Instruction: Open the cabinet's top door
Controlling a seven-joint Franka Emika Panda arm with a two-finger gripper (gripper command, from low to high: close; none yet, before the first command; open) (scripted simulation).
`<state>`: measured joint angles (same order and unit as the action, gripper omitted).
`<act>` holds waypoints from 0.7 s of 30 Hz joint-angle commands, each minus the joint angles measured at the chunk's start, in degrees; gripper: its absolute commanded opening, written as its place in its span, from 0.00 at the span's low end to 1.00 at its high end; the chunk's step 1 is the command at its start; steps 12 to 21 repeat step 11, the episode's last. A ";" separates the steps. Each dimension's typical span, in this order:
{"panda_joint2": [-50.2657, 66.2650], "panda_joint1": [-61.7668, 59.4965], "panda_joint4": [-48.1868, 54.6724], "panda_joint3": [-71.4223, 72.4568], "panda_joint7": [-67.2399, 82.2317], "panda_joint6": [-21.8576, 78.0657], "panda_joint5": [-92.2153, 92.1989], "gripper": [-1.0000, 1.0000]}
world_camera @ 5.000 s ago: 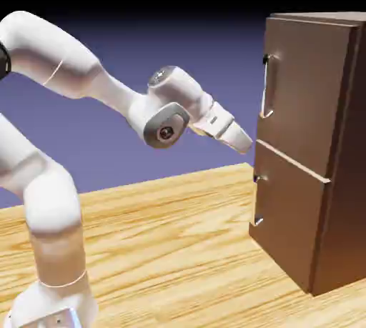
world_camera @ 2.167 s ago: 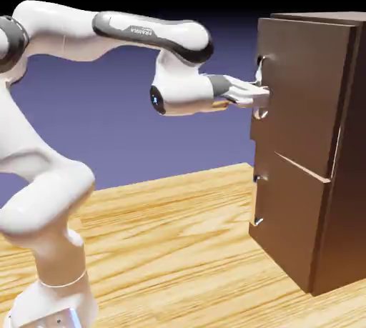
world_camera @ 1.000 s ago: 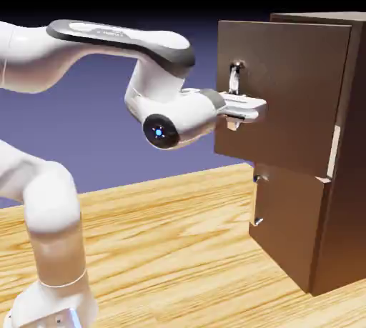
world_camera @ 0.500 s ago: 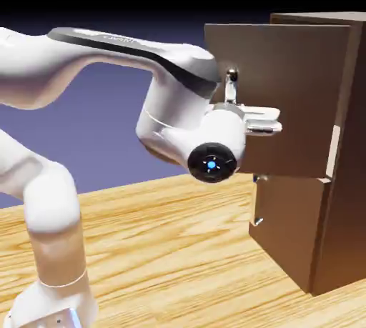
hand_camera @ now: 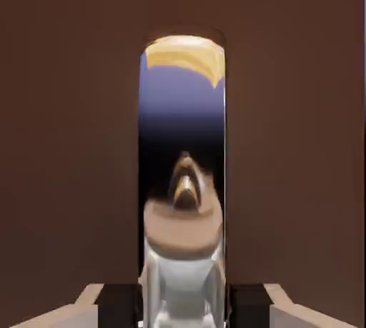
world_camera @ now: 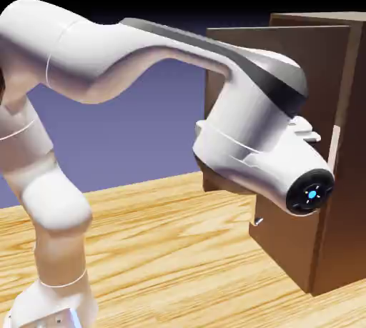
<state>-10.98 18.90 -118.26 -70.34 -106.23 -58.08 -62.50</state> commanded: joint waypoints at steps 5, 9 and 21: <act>10.40 -1.00 4.54 -3.69 4.09 10.47 -3.34 0.00; 18.70 -6.27 8.37 -2.33 7.39 18.74 -5.99 0.00; 22.87 -10.01 11.24 -0.57 9.10 23.12 -6.99 0.00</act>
